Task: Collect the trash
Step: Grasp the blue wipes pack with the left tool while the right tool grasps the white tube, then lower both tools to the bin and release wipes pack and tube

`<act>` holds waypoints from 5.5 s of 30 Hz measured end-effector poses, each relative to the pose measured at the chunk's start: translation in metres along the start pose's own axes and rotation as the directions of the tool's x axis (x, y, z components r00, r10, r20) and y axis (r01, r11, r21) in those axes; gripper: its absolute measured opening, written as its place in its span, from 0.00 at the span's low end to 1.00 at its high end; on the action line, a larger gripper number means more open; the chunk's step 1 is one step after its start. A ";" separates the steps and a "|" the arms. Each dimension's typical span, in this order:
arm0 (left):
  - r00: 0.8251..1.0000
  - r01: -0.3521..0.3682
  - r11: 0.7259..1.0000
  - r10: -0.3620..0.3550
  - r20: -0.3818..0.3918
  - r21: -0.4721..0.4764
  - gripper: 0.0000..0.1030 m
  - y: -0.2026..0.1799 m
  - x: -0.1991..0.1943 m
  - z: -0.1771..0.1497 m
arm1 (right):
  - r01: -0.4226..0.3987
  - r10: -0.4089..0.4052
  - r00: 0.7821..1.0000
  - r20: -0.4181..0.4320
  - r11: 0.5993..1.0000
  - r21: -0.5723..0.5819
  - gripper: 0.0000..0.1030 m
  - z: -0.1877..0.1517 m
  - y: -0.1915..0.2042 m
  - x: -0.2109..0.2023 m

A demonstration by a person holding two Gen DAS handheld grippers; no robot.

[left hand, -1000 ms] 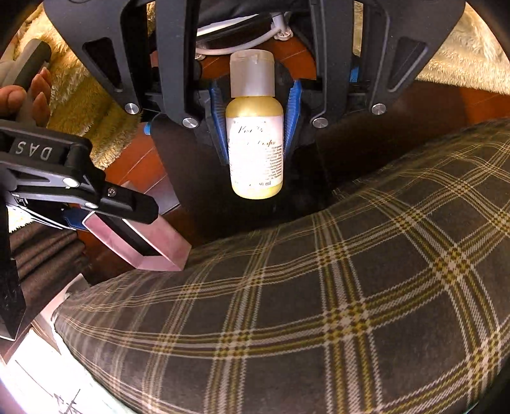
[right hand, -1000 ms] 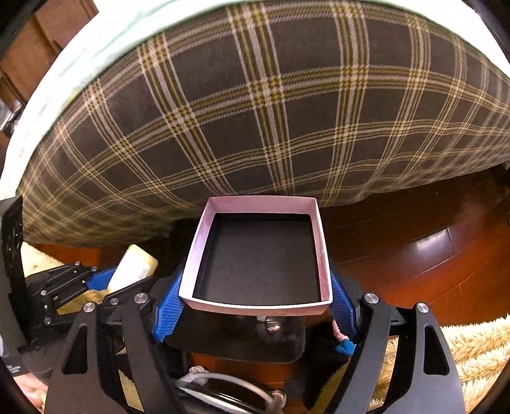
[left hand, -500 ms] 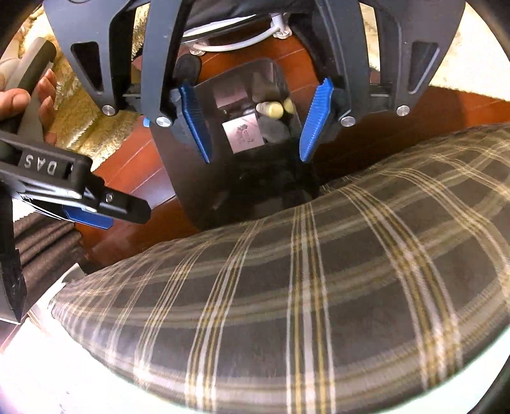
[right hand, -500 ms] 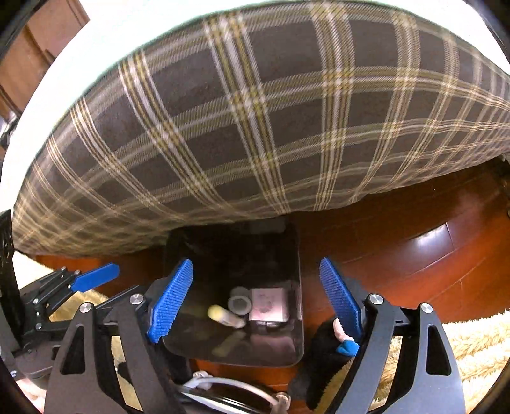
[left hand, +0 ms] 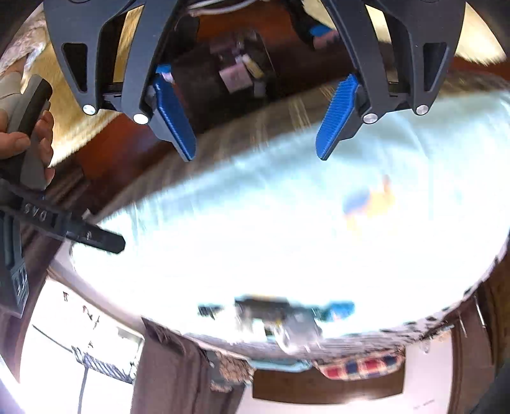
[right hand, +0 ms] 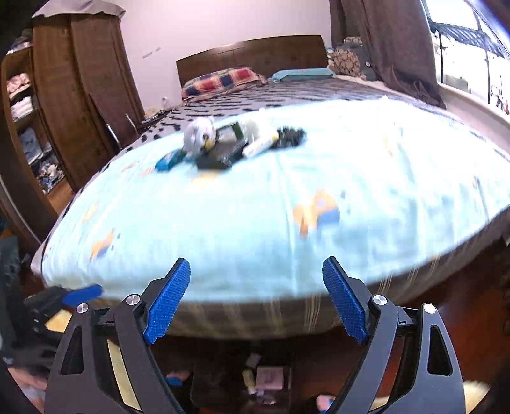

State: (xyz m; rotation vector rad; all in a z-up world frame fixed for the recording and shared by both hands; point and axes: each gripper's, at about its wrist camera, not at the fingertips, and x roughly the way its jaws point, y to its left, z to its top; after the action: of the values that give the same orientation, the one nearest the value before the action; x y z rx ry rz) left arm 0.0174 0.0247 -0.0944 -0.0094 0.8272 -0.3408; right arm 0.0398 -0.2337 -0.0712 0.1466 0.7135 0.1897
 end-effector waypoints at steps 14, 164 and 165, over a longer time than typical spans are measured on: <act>0.972 -0.220 0.976 0.219 0.086 -0.008 0.73 0.051 0.073 0.120 | 0.064 -0.064 0.997 -0.051 0.998 0.004 0.51 0.077 0.002 0.109; 0.987 0.056 0.998 -0.061 -0.149 -0.038 0.86 -0.033 0.046 -0.066 | -0.013 0.032 0.989 -0.148 0.992 0.126 0.83 -0.074 -0.030 0.017; 0.990 0.057 0.998 -0.061 -0.131 -0.035 0.87 -0.033 0.039 -0.059 | -0.013 0.030 0.991 -0.133 0.992 0.124 0.83 -0.066 -0.029 0.012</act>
State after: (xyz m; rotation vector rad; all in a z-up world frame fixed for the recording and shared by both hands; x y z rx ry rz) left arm -0.0108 -0.0106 -0.1582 -0.0409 0.9643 -0.3877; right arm 0.0084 -0.2546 -0.1338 0.2614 0.8589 0.1772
